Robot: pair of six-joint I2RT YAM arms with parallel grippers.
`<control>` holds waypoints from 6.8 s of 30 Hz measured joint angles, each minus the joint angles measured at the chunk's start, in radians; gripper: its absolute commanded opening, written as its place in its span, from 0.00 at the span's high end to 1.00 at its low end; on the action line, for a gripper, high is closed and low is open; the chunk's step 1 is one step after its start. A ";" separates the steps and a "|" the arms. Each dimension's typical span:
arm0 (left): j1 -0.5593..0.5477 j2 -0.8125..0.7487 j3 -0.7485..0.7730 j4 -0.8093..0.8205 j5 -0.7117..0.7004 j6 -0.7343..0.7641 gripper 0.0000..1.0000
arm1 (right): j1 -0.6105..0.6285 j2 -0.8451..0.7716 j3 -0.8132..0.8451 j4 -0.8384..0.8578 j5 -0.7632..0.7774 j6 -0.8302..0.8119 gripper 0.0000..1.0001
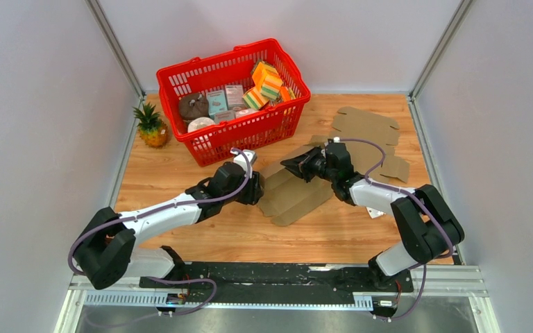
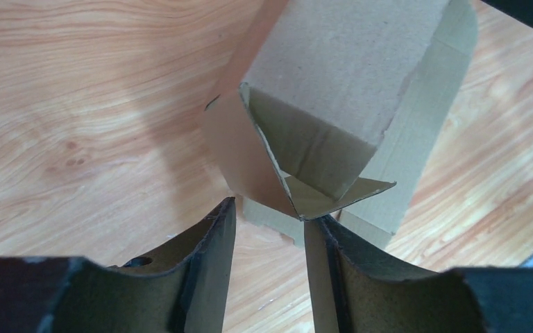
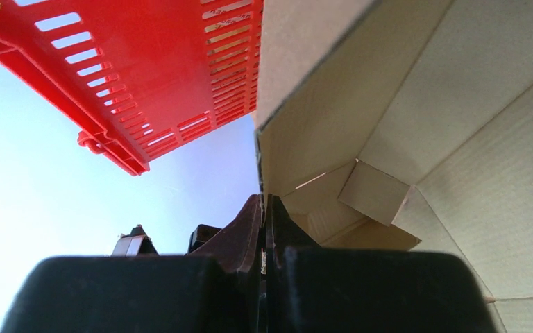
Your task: Fold the paper box
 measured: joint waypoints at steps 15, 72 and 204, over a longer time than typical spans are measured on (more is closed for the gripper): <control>-0.055 0.084 -0.010 0.097 -0.144 -0.026 0.53 | -0.002 0.061 0.097 -0.169 0.025 -0.129 0.96; -0.338 0.536 0.372 -0.089 -1.030 -0.234 1.00 | 0.042 -0.058 -0.124 -0.007 0.193 0.029 1.00; -0.299 0.433 0.162 0.142 -0.920 -0.200 1.00 | -0.096 -0.224 -0.156 -0.344 0.260 -0.867 1.00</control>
